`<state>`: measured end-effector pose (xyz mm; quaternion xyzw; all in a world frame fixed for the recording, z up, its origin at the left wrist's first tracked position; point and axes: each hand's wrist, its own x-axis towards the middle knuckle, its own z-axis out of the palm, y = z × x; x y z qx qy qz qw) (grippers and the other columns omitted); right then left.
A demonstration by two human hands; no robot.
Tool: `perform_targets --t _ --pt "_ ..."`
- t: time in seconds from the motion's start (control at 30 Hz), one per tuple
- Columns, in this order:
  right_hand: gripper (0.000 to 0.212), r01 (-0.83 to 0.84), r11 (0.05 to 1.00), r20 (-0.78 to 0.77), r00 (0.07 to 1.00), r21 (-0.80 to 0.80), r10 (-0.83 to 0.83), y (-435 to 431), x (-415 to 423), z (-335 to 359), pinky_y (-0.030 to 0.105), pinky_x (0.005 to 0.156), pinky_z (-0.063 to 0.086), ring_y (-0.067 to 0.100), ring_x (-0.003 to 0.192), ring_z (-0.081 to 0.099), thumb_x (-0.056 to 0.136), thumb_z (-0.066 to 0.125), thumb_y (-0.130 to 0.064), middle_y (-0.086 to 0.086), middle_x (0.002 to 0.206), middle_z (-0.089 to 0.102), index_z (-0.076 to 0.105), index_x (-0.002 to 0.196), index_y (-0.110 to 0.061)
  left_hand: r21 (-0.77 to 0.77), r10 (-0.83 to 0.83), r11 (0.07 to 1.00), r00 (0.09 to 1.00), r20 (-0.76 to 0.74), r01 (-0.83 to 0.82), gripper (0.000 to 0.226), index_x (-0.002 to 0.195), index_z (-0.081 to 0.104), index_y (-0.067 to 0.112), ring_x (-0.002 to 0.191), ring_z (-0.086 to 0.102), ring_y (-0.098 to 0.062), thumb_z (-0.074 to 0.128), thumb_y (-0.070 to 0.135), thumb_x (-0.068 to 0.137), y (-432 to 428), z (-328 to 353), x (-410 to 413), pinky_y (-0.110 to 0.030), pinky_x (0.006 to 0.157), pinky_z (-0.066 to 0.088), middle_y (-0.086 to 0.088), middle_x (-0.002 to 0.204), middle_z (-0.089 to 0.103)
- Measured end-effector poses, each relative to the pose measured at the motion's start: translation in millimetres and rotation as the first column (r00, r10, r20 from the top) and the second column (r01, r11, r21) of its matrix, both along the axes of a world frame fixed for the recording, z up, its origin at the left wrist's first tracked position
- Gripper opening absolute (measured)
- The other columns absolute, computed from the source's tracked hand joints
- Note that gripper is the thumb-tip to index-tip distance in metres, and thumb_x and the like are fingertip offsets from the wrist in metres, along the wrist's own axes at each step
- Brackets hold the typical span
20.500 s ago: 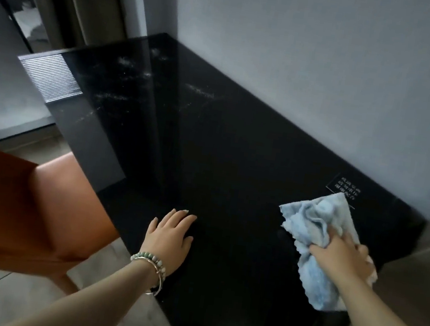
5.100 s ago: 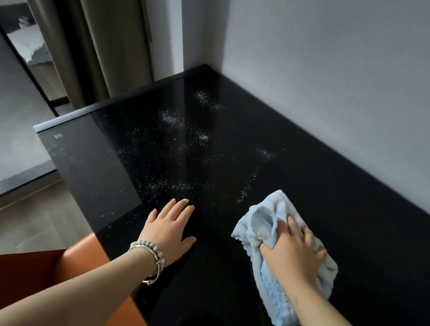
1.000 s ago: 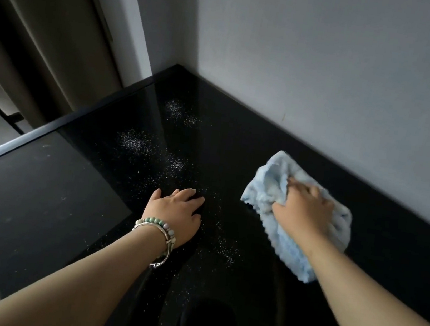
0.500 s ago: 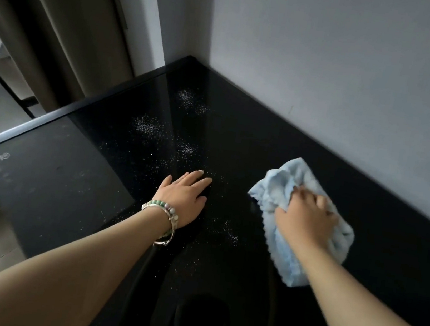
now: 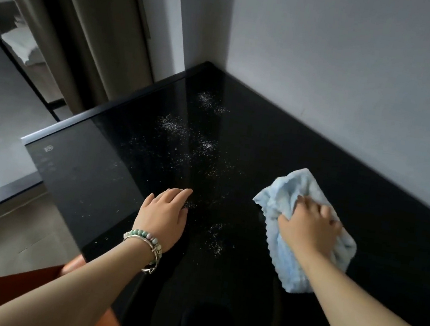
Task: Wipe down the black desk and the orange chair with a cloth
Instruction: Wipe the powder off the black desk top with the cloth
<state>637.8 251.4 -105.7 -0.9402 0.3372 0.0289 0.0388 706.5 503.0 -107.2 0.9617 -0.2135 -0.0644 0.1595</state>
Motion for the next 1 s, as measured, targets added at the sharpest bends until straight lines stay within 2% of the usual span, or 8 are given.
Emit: perform_targets --t 0.23,0.3,0.4,0.47,0.7,0.77,0.9,1.0 --pt "0.046 -0.454 0.886 0.144 0.886 0.092 0.44 105 -23 -12 0.039 0.096 0.026 0.015 0.121 0.034 0.084 0.047 -0.04 -0.015 0.133 0.045 0.045 0.129 -0.033 0.076 0.065 0.995 0.998 -0.001 -0.065 0.046 0.142 0.029 0.03 0.141 0.015 -0.013 0.036 0.027 0.096 35 -4 -26 -0.037 0.115 0.014 0.01 0.151 0.023" --pt "0.049 -0.42 0.901 0.121 0.905 0.113 0.407 93 -23 -9 0.039 0.098 0.026 0.014 0.124 0.032 0.085 0.049 -0.039 -0.016 0.138 0.041 0.042 0.133 -0.032 0.085 0.079 0.993 0.997 0.005 -0.079 0.046 0.142 0.027 0.03 0.142 0.014 -0.013 0.035 0.028 0.097 42 -4 -32 -0.037 0.115 0.015 0.01 0.15 0.023" --pt "0.047 -0.158 0.986 0.039 0.987 0.063 0.155 57 -22 0 0.045 0.097 0.03 0.022 0.125 0.034 0.087 0.044 -0.038 -0.006 0.139 0.045 0.042 0.133 -0.025 0.079 0.103 0.992 0.995 -0.007 -0.102 0.047 0.143 0.027 0.03 0.142 0.013 -0.014 0.035 0.028 0.097 54 -4 -44 -0.037 0.116 0.013 0.01 0.151 0.022" --pt "0.045 -0.097 0.994 0.019 0.995 0.042 0.096 60 -24 2 0.045 0.095 0.032 0.024 0.122 0.036 0.089 0.042 -0.038 -0.002 0.135 0.048 0.043 0.131 -0.023 0.084 0.116 0.99 0.993 -0.021 -0.114 0.047 0.143 0.026 0.03 0.143 0.01 -0.014 0.035 0.028 0.097 63 -6 -52 -0.037 0.115 0.011 0.01 0.151 0.021" --pt "0.051 -0.527 0.839 0.134 0.849 0.137 0.511 167 -52 -13 0.038 0.096 0.025 0.017 0.121 0.033 0.084 0.046 -0.041 -0.014 0.135 0.042 0.041 0.134 -0.032 0.05 0.194 0.98 0.98 -0.053 -0.191 0.047 0.143 0.027 0.031 0.144 0.008 -0.015 0.035 0.027 0.097 82 -7 -71 -0.036 0.116 0.011 0.011 0.152 0.02" --pt "0.056 -0.499 0.856 0.104 0.866 0.134 0.488 151 -48 -11 0.039 0.097 0.024 0.015 0.125 0.03 0.084 0.049 -0.043 -0.016 0.14 0.037 0.038 0.137 -0.031 0.046 0.207 0.978 0.977 -0.048 -0.205 0.046 0.143 0.026 0.031 0.144 0.007 -0.015 0.034 0.027 0.098 88 -6 -75 -0.036 0.116 0.01 0.011 0.152 0.019" --pt "0.051 -0.222 0.974 0.009 0.975 0.05 0.222 102 -43 -4 0.045 0.096 0.03 0.021 0.126 0.031 0.088 0.042 -0.043 -0.009 0.142 0.039 0.04 0.136 -0.026 0.03 0.236 0.972 0.971 -0.044 -0.235 0.046 0.144 0.025 0.03 0.144 0.007 -0.015 0.033 0.027 0.098 101 -6 -83 -0.036 0.116 0.009 0.01 0.152 0.019" --pt "0.044 -0.248 0.967 0.028 0.969 0.061 0.247 127 -49 -1 0.043 0.094 0.032 0.021 0.12 0.034 0.087 0.04 -0.042 -0.01 0.134 0.046 0.047 0.128 -0.027 0.033 0.26 0.965 0.965 -0.034 -0.259 0.046 0.143 0.027 0.029 0.143 0.009 -0.015 0.034 0.027 0.098 109 -9 -90 -0.032 0.114 0.011 0.01 0.151 0.022"
